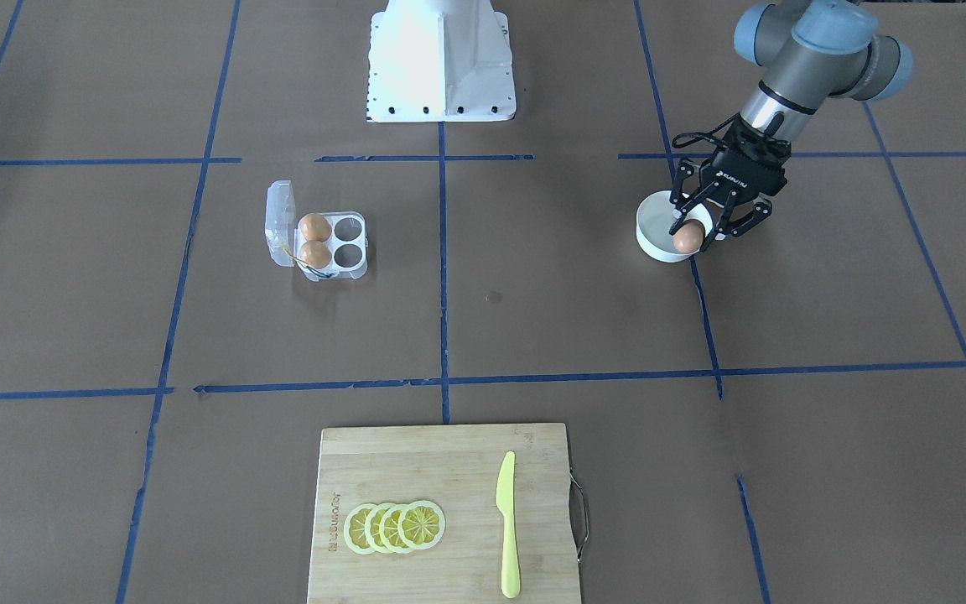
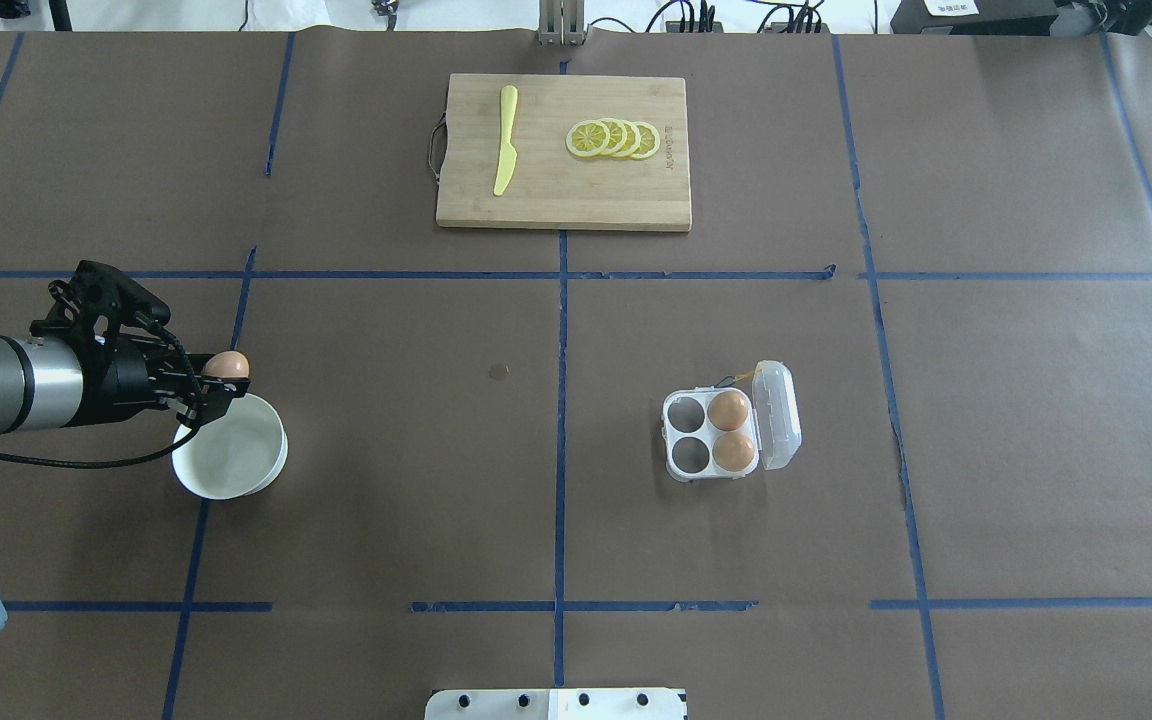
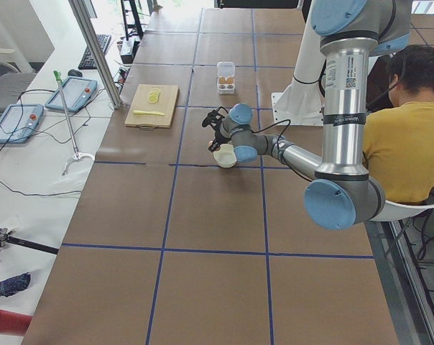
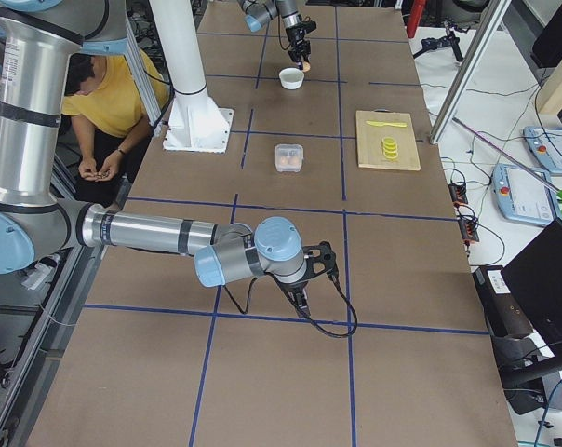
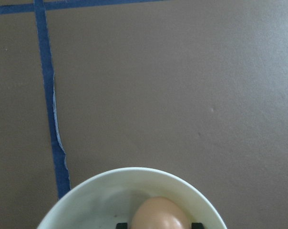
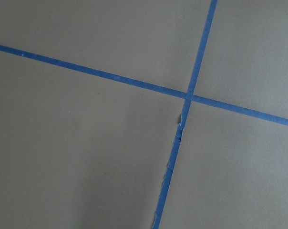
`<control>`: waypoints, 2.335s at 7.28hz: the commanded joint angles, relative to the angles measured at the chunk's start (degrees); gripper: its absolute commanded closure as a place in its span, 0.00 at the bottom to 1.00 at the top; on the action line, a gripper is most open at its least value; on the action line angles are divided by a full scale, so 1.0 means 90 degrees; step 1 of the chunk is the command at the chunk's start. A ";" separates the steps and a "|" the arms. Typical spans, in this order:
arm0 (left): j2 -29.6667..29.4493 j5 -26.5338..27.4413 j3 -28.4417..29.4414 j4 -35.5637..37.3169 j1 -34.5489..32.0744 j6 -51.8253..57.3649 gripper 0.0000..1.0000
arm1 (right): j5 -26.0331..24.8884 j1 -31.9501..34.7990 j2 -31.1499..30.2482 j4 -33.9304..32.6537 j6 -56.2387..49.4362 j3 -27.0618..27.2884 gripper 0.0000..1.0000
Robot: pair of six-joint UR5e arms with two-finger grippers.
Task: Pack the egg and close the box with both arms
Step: 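Carry the egg with the left gripper over the clear egg carton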
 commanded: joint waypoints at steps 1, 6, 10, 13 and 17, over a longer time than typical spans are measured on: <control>-0.1003 -0.0051 0.0118 -0.0527 -0.0010 0.0250 1.00 | 0.0000 0.0002 -0.0001 0.0000 0.0009 0.0000 0.00; -0.2793 0.0365 0.1403 -0.1950 0.0760 0.0884 1.00 | -0.0010 -0.0008 -0.0001 0.0000 -0.0001 0.0000 0.00; -0.3976 0.1980 0.2977 -0.2695 0.2109 0.1568 0.94 | -0.0019 0.0002 0.0029 0.0000 -0.0020 -0.0058 0.00; -0.4886 0.2332 0.3965 -0.2686 0.2325 0.1568 0.86 | -0.0019 -0.0008 0.0038 0.0000 -0.0011 -0.0088 0.00; -0.5296 0.2312 0.4464 -0.2686 0.2432 0.1569 0.75 | -0.0029 0.0002 0.0048 0.0000 -0.0011 -0.0097 0.00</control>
